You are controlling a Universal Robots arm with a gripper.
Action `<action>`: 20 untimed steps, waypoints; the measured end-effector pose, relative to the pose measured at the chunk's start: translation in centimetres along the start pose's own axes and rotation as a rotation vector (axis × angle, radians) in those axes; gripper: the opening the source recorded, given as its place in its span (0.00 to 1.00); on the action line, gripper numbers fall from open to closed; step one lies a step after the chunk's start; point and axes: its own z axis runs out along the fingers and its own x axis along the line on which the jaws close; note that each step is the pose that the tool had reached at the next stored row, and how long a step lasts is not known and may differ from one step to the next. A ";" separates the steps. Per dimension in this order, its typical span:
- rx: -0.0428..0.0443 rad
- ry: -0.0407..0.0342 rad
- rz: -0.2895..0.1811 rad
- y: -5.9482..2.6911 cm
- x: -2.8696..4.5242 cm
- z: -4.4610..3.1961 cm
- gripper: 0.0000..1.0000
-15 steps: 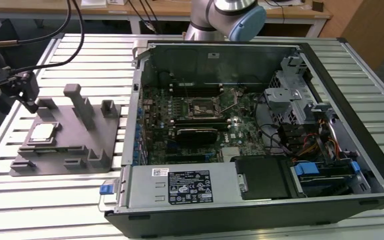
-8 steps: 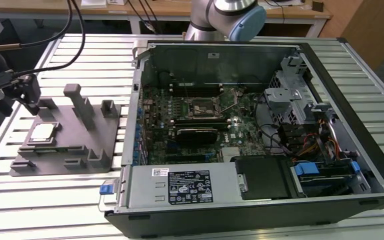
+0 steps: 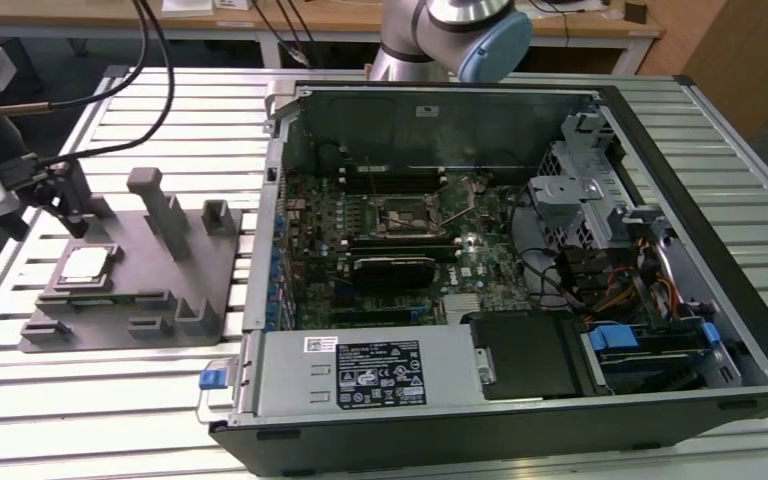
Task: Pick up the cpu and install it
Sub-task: 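Pick up the cpu and move it towards the insertion slot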
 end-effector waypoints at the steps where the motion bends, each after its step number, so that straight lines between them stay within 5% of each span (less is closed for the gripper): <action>1: 0.0000 0.0000 0.000 -0.01 0.00 0.18 0.66; 20: -0.0009 0.0003 0.000 -0.08 0.03 1.69 0.66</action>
